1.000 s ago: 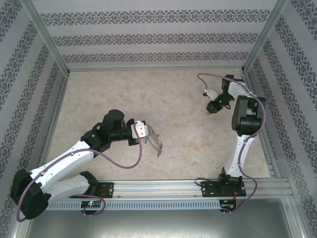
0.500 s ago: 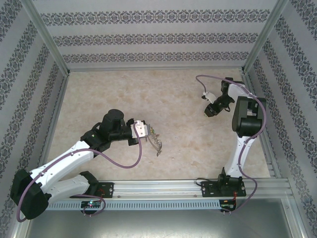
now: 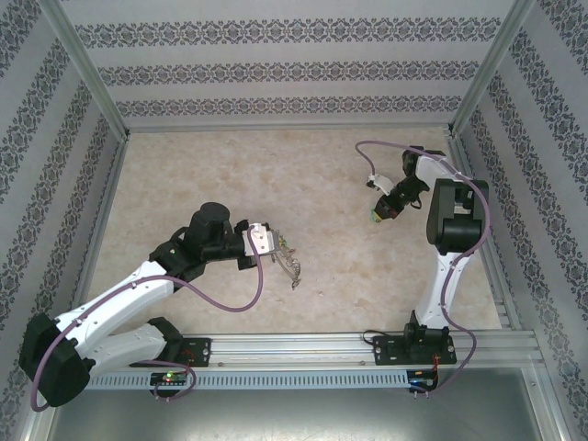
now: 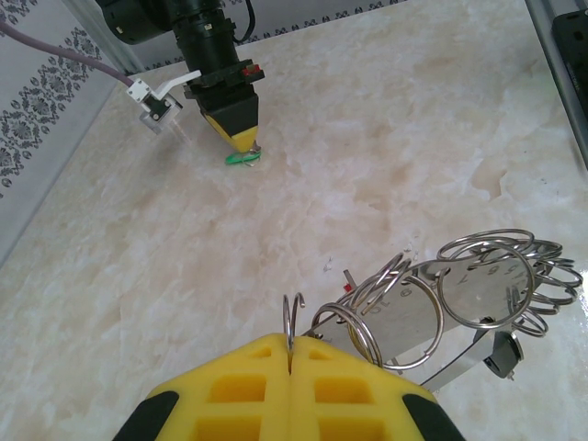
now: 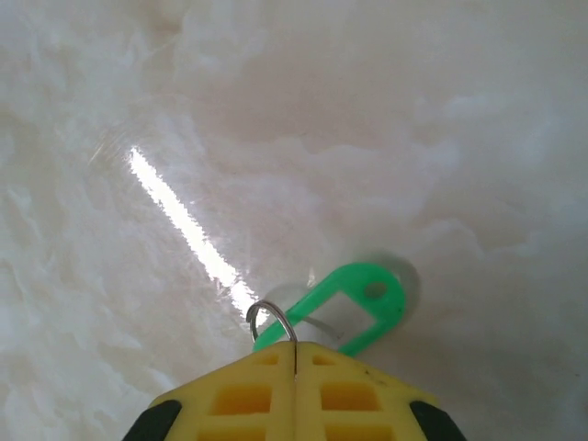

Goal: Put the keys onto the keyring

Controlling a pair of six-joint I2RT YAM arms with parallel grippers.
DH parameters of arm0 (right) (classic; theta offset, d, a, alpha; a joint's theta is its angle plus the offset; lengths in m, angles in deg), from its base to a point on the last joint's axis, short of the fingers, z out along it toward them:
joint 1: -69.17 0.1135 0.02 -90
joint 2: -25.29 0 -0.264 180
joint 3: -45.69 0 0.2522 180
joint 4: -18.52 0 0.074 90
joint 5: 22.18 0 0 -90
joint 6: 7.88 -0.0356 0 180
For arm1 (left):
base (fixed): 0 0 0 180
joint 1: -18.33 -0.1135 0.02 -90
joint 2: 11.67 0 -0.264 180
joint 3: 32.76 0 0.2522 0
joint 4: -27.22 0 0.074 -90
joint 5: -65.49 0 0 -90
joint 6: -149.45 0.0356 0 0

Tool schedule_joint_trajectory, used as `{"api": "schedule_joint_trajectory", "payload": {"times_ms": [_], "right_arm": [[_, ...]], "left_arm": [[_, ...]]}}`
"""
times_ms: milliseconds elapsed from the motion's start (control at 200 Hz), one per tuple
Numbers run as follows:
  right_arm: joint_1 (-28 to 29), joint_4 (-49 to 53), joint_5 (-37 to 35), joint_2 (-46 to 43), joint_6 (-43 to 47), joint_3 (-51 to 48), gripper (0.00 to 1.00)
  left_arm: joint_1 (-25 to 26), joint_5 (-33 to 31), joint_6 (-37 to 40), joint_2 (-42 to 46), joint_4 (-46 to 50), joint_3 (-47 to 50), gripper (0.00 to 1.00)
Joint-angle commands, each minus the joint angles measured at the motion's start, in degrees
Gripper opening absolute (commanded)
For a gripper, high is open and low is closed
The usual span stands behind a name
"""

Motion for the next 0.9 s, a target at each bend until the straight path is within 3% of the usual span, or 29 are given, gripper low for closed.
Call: {"api": "schedule_joint_trajectory", "payload": {"times_ms": [0,240,445,630,809,864,894], "right_arm": [[0.66,2.64,2.94,-3.05,1.6,-0.4,0.0],[1.56,-4.14,11.15,-11.07,-3.73,-7.48,0.0],[6.5,-10.78,10.67,-19.21,-8.8,-17.02,0.0],[14.83,-20.54,7.41,-28.02,-14.42,-23.83,0.0],[22.49,-22.86,-4.94,-30.91,-16.35,-25.51,0.0],[22.1,-25.12,-8.11,-30.85,-20.3,-25.68,0.17],[21.6,-25.81,-9.98,-30.4,-22.85,-25.14,0.21]], "left_arm": [[-0.84,1.41,-0.47,1.8,-2.95,0.21,0.0],[-1.2,0.83,-0.64,1.89,-2.94,0.71,0.0],[-1.63,-0.32,-0.99,3.12,-1.54,1.09,0.0],[-2.32,-0.36,-2.16,4.52,-1.09,2.63,0.0],[-2.78,-1.98,-3.16,5.9,-1.97,4.46,0.0],[-3.07,-2.37,-3.52,6.65,-2.61,5.15,0.0],[-3.22,-2.46,-3.72,7.16,-2.89,5.54,0.0]]}}
